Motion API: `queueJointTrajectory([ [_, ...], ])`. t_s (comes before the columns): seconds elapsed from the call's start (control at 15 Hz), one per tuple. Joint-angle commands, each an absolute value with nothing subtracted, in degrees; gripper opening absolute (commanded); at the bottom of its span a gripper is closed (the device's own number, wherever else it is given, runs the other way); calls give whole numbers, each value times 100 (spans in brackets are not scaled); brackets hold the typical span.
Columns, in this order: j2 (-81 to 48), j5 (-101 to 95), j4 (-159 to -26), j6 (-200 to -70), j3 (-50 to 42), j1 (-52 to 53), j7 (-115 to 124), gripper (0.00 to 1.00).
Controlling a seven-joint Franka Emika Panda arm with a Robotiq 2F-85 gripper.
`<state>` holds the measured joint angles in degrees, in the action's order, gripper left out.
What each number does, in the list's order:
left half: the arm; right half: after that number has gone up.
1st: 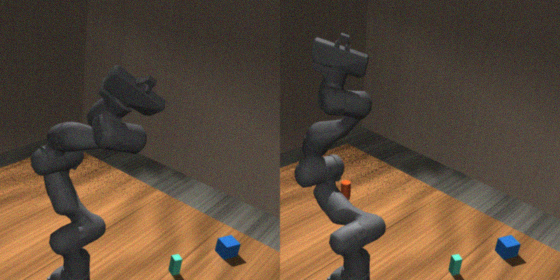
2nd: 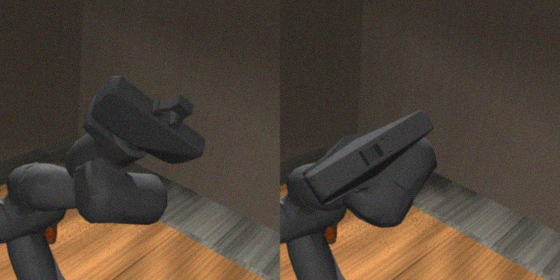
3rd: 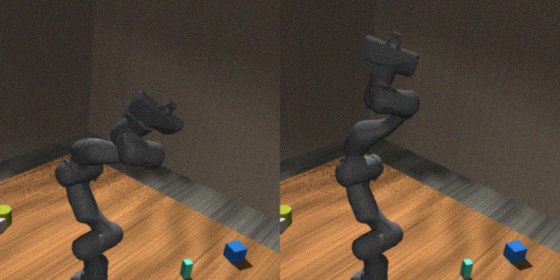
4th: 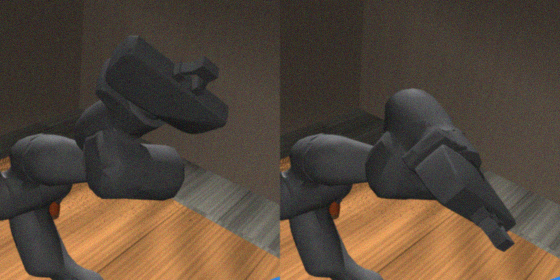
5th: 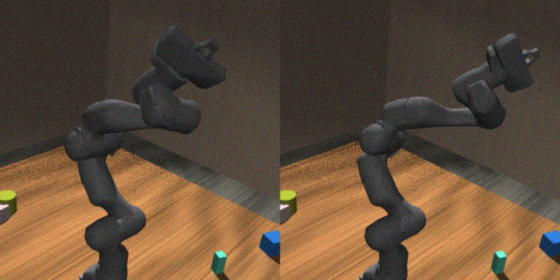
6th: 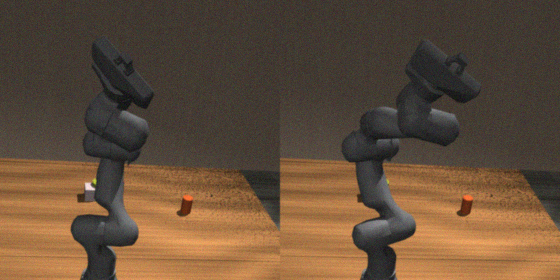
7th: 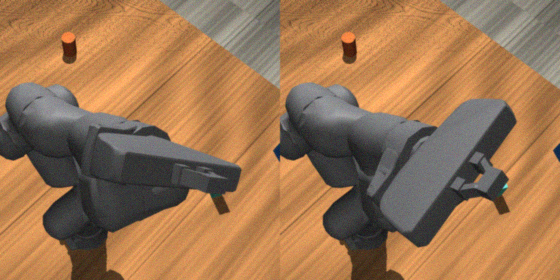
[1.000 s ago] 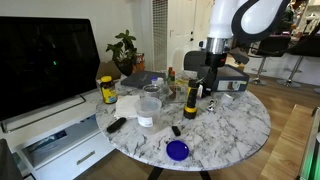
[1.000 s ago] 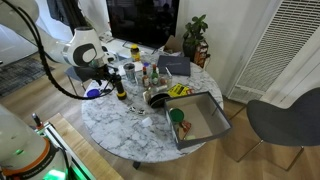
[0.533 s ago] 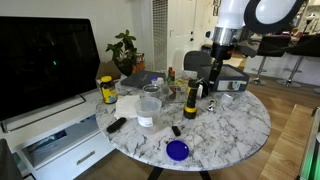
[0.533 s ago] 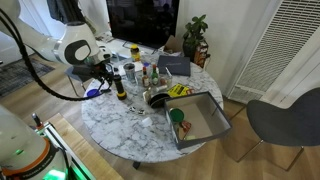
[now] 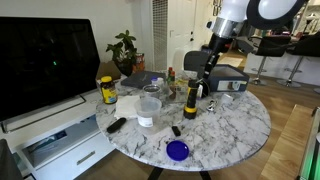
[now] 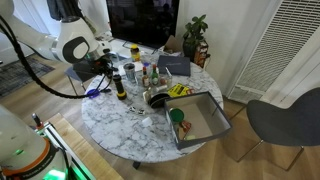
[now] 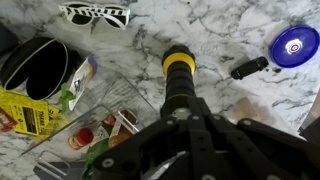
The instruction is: Turn the torch upside down
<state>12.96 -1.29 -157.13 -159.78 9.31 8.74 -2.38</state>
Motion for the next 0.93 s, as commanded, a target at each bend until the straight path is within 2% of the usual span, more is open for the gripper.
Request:
queueJointTrajectory([
  [0.0,1266,-163,-15813,-16321,862,849,-162,0],
  [0.4,1190,-107,-15762,-16391,856,873,-110,0],
  [0.87,1330,-611,-15769,-15947,1176,490,1049,0],
])
